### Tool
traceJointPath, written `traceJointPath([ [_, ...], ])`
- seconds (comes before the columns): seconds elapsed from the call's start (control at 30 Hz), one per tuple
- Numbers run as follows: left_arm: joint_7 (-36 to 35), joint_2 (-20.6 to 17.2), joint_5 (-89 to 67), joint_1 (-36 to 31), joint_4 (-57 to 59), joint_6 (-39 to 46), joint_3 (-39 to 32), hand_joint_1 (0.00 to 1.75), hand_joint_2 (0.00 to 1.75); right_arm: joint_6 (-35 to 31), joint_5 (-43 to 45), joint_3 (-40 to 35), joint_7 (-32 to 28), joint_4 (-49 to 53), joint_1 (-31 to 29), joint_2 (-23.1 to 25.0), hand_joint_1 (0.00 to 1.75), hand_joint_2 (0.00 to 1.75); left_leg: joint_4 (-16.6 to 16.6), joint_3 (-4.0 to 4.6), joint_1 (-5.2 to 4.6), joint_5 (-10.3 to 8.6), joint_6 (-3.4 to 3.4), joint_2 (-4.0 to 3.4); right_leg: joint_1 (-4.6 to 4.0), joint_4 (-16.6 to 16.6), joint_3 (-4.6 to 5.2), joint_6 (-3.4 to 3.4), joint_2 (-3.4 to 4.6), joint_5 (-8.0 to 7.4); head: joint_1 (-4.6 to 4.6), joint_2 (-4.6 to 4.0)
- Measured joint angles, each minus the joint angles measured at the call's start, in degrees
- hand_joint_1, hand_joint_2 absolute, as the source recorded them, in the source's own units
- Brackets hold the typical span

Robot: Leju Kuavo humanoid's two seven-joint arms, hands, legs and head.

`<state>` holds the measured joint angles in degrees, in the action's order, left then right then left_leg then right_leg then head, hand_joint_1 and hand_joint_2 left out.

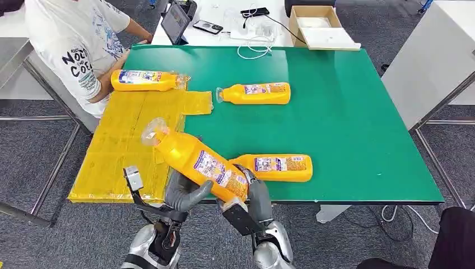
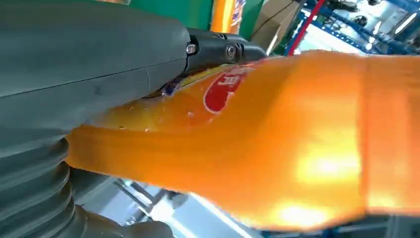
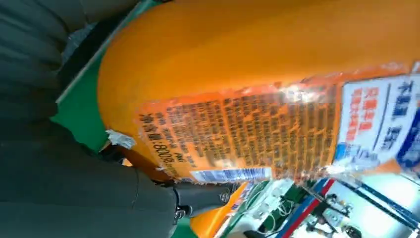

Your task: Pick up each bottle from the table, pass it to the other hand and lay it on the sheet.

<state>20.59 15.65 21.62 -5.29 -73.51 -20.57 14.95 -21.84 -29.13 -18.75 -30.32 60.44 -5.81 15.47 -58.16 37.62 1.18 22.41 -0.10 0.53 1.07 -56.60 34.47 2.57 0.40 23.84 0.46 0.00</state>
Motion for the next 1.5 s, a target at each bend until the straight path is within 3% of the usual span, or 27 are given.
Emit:
traceJointPath([
  [0.9,0.00,-1.31,1.66,-0.68,5.66,-0.48,-0.28,0.02,1.75,3.91,-1.99,-6.14,-1.01,-13.84,-6.53,0.48,1.75,1.75,0.00,0.03,0.00,0.00,0.00,-0.07,0.01,0.00,0.11,0.00,0.02,0.00,0.00,0.00],
  [0.93,0.20,-1.31,1.85,-0.68,5.66,-0.46,-0.35,0.35,1.75,4.09,-1.95,-6.25,-1.01,-14.06,-6.66,0.48,1.75,1.75,0.00,0.02,0.00,0.00,0.00,-0.07,0.01,0.00,0.12,-0.01,0.03,0.00,0.00,0.00],
  [0.97,0.50,-1.31,1.92,-0.68,5.66,-0.46,-0.41,1.52,1.75,4.15,-1.90,-6.34,-1.01,-14.19,-6.77,0.48,1.75,1.75,0.00,0.02,0.00,0.00,0.00,-0.07,0.01,0.00,0.11,-0.01,0.03,0.00,0.00,0.00],
  [1.0,0.77,-1.31,2.14,-0.67,5.66,-0.42,-0.54,1.75,1.75,4.39,-1.75,-6.45,-0.98,-14.39,-6.94,0.48,1.75,1.75,0.00,0.02,0.00,0.00,0.00,-0.08,0.01,0.00,0.12,-0.01,0.03,0.00,-0.02,0.00],
  [1.5,4.50,-0.65,0.24,1.38,0.81,3.74,-2.27,1.75,1.75,6.06,-1.45,-7.39,-0.42,-14.74,-7.72,1.03,1.75,1.75,0.00,0.02,0.00,0.00,-0.01,-0.27,0.01,0.00,0.22,-0.02,0.16,-0.01,0.00,0.00],
])
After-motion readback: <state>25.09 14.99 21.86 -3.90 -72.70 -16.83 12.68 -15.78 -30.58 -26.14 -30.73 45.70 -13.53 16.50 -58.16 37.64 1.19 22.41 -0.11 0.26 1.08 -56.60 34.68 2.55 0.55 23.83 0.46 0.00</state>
